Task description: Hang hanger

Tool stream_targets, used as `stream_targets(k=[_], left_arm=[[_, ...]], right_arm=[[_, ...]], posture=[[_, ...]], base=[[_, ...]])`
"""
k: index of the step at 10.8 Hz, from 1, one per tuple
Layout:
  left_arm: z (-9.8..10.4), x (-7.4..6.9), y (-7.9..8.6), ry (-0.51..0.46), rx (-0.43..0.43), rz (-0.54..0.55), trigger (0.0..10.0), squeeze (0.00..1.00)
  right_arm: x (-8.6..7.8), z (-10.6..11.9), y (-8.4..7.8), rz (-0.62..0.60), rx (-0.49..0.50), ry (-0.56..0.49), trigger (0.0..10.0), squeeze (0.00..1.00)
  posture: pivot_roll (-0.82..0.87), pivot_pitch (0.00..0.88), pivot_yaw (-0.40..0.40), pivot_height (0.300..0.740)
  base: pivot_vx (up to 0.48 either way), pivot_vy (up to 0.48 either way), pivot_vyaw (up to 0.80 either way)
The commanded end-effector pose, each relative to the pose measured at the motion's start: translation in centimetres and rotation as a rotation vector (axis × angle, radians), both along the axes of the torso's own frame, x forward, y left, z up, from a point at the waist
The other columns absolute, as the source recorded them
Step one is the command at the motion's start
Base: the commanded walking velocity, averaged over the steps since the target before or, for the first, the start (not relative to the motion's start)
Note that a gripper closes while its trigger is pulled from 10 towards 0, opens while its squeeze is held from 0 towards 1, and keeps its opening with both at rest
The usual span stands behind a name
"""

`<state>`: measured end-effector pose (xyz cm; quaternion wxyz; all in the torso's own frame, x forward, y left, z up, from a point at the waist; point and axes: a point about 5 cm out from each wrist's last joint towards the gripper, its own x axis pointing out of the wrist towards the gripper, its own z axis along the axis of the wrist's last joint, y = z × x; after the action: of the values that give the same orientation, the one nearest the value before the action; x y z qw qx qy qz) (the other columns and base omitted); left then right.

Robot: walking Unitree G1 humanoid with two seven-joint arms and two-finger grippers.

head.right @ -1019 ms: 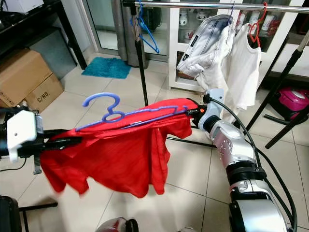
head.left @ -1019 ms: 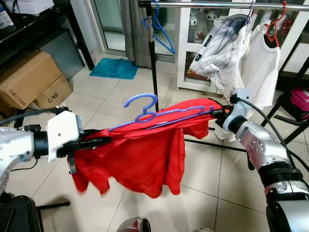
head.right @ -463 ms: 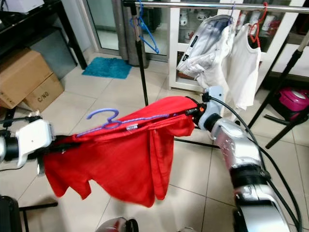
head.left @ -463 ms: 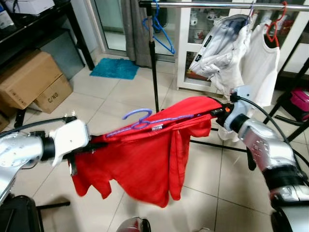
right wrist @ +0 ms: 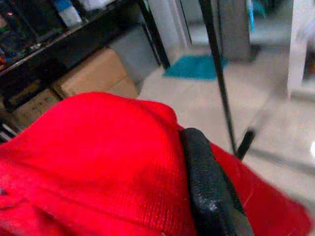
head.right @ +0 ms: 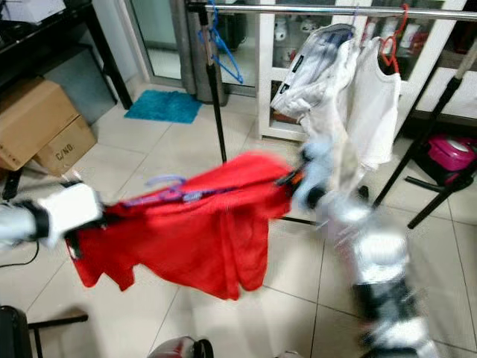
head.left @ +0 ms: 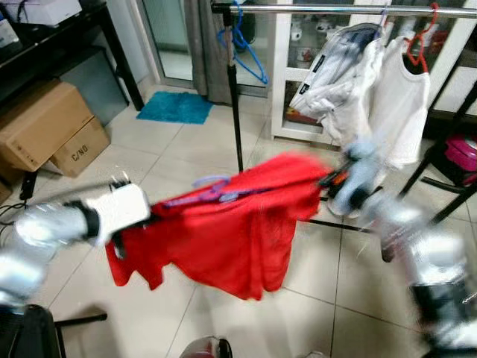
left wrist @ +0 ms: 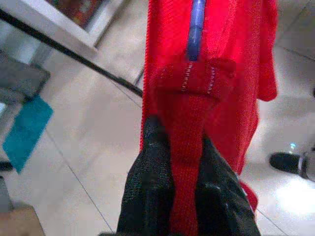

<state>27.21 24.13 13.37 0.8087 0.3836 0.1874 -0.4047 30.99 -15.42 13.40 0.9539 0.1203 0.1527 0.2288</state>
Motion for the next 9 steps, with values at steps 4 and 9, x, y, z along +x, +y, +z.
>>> stream_targets(k=[4, 9], left_arm=[[-0.9, 0.1, -1.0, 0.027, -0.110, -0.004, 0.0, 0.00], [-1.2, 0.7, -0.9, 0.027, -0.131, 0.030, 0.0, 0.00]], right_arm=[[-0.8, 1.1, 2.0, -0.051, 0.121, 0.037, 0.0, 0.00], [-2.0, 1.9, 4.2, 0.062, 0.128, 0.056, 0.0, 0.00]], posture=[[0.00, 0.014, 0.106, 0.740], [0.00, 0.011, 0.096, 0.740]], base=[[0.000, 0.000, 0.00], [0.000, 0.000, 0.00]])
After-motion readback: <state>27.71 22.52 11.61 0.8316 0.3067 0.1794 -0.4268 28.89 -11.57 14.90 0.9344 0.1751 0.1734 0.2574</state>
